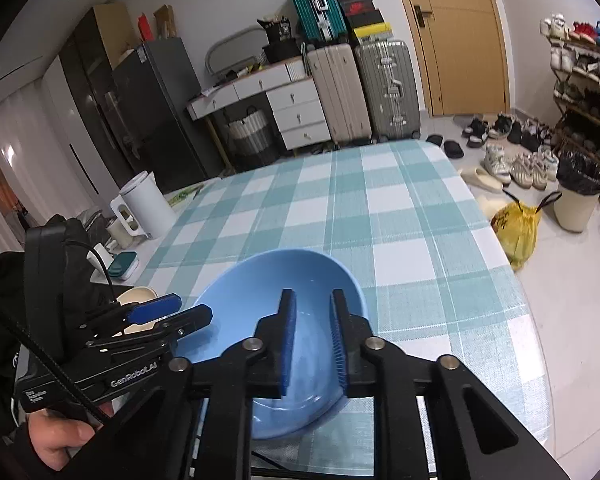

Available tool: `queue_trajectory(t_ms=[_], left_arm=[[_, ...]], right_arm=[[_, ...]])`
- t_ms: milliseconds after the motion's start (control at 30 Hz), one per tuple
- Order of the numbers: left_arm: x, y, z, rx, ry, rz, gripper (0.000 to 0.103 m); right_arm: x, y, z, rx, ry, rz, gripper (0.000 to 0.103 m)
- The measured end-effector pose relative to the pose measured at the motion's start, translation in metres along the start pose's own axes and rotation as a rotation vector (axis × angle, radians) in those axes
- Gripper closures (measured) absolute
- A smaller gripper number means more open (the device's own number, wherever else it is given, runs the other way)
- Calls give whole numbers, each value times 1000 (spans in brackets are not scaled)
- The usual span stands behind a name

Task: Organize plates and bowls

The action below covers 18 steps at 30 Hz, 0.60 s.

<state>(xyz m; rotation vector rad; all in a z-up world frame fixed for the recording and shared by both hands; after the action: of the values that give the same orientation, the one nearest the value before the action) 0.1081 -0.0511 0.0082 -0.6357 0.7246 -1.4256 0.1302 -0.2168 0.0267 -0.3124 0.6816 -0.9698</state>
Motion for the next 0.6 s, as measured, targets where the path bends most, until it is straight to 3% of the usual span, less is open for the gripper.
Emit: queue_trajectory(t_ms=[33,100,233,300,367,500,600], left_arm=[[-4,-4,-1,22,-28,-2,57],[-15,-22,-5,95,-108,-35,53],[-25,-43,-13,138,-148,-13,25],[-24,-57,-20,181,-134,-8,16],[-20,-67,-26,205,-94,32,15],[-10,-78,-39,208,-3,110,10],[-9,-85,-46,230,8,175,5]], right_arm=[[-4,-3,-3,17,-15,-5,73],[-12,-7,-7,42,-55,-17,52],[-30,-22,-17,116,-138,-17,47],[-33,-30,-20,153,-139,-21,32],[-36,-42,-26,214,-137,-27,19],[-41,-52,-35,248,-155,-43,15],[-41,-59,-41,269,-146,-47,12]])
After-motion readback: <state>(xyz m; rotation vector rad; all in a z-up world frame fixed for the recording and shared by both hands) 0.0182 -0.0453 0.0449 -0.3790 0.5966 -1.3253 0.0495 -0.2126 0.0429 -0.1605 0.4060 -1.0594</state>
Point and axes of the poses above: each gripper's, at about its wrist camera, not at the fingertips, and y roughly the way its jaws point, x to its right, z to its top, the point moved 5 cm from there along y, roughly the way its jaws point, and after that the axes turned 13 degrees about z, right-handed, at the moved point
